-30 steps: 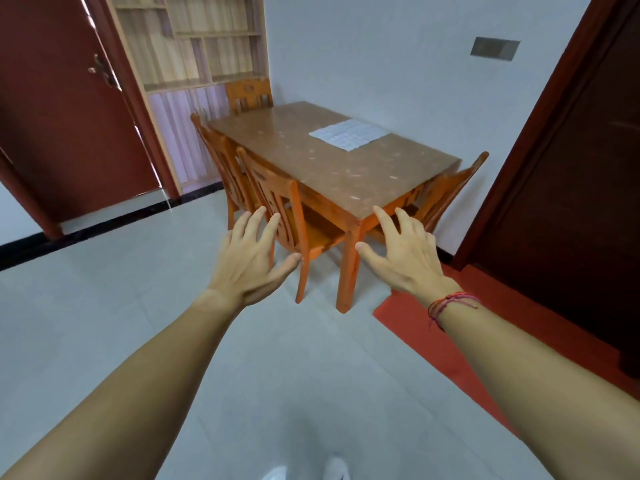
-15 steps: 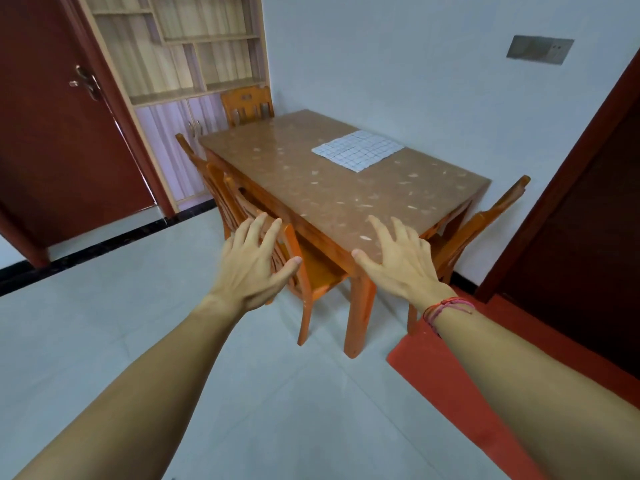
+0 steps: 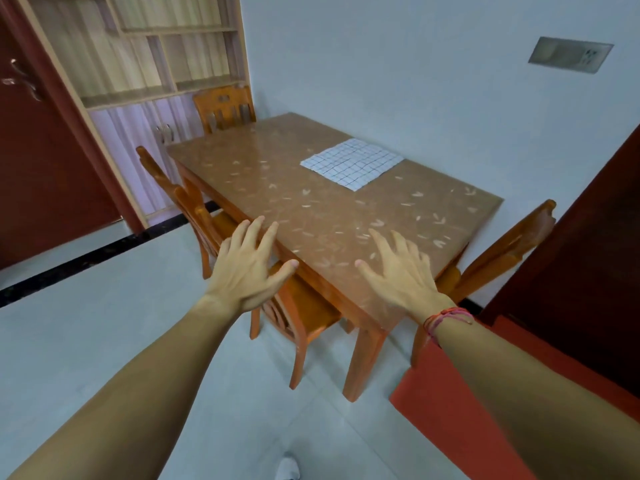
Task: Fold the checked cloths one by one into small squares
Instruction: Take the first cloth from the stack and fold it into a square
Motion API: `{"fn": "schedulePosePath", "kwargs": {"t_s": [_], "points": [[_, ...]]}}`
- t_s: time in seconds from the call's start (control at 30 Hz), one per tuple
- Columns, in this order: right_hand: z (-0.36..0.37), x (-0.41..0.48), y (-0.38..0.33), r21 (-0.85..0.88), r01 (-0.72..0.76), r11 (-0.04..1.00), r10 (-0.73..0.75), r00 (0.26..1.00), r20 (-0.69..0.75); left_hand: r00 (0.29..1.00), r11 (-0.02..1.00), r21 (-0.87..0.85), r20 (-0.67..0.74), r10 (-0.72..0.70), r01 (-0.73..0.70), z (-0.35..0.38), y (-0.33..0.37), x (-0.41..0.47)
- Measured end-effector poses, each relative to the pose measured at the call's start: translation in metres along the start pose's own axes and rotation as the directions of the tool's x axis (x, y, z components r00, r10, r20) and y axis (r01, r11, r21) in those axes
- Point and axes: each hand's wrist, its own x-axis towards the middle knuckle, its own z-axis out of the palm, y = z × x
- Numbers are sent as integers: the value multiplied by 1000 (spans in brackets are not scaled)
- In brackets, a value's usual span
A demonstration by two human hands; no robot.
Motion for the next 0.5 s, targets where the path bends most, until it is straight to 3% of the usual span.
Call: {"fn": "schedulePosePath", "kwargs": {"t_s": [0.5], "points": [[32, 181, -2, 9, -129, 992, 129, 991, -18, 985, 993, -51, 128, 116, -111, 70, -59, 187]]}}
